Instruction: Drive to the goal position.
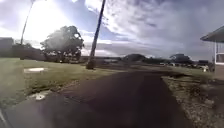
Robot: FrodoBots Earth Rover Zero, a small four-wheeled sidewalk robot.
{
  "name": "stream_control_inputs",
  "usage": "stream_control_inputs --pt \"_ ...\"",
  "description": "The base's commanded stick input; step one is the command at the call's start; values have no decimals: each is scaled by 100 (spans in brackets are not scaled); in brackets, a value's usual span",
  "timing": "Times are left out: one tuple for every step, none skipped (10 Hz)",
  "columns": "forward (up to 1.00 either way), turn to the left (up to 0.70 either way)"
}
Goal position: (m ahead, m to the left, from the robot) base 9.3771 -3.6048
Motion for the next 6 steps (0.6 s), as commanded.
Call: stream_control_inputs --pt "70 0" --pt "70 -9" --pt "70 -35" --pt "70 -35" --pt "70 -35" --pt "70 -35"
